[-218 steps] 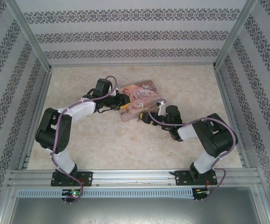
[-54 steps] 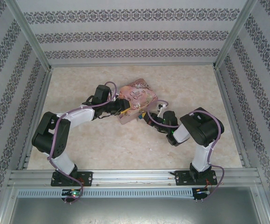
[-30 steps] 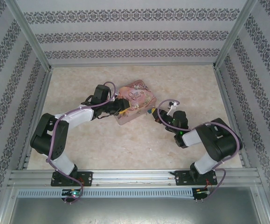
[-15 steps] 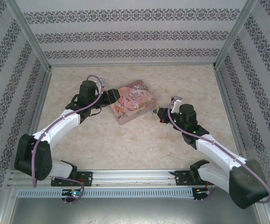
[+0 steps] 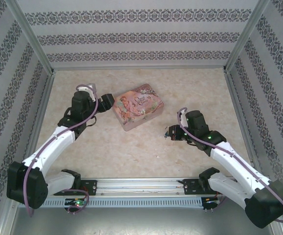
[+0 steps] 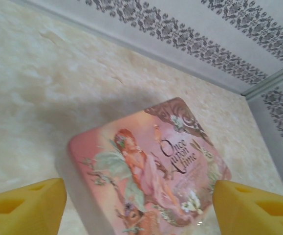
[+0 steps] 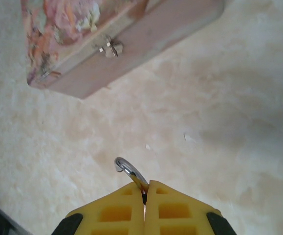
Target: Unlock a padlock with a key
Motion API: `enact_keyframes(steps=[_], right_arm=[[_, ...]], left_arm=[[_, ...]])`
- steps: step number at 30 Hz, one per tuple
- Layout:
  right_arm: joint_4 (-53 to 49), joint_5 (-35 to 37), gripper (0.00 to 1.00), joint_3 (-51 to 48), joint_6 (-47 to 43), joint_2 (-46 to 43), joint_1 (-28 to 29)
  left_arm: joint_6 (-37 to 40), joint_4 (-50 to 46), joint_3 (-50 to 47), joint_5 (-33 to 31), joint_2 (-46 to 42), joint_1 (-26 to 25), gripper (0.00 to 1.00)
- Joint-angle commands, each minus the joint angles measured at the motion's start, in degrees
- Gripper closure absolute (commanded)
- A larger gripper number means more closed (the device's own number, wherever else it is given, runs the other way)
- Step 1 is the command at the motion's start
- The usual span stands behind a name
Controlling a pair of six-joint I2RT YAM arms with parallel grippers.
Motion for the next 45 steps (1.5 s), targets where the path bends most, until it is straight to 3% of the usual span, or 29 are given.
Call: enact_keyframes(steps=[1,13,33,45], right_arm=[[-8.0,0.1,1.0,2.6,0.4,-0.2,1.1],[-11.8,-0.9,1.0,1.9,2.5,6.4,4.6],[-4.0,-3.3,1.0,-0.4,1.6,21.9,7.1],[-2.2,-3.5,1.0,-0.9,1.5,24.7,7.2]], left_arm=[[5.2,1.0,-1.8,-5.6,-2.6,1.1,0.18],[7.4,3.7,-6.4,-9.2,-7.5,2.4,0.11],[6.9,2.9,-8.0,-9.3,-9.4,3.1,0.11],[6.7,2.6,-7.9,-9.3,-9.8,3.1,0.11]])
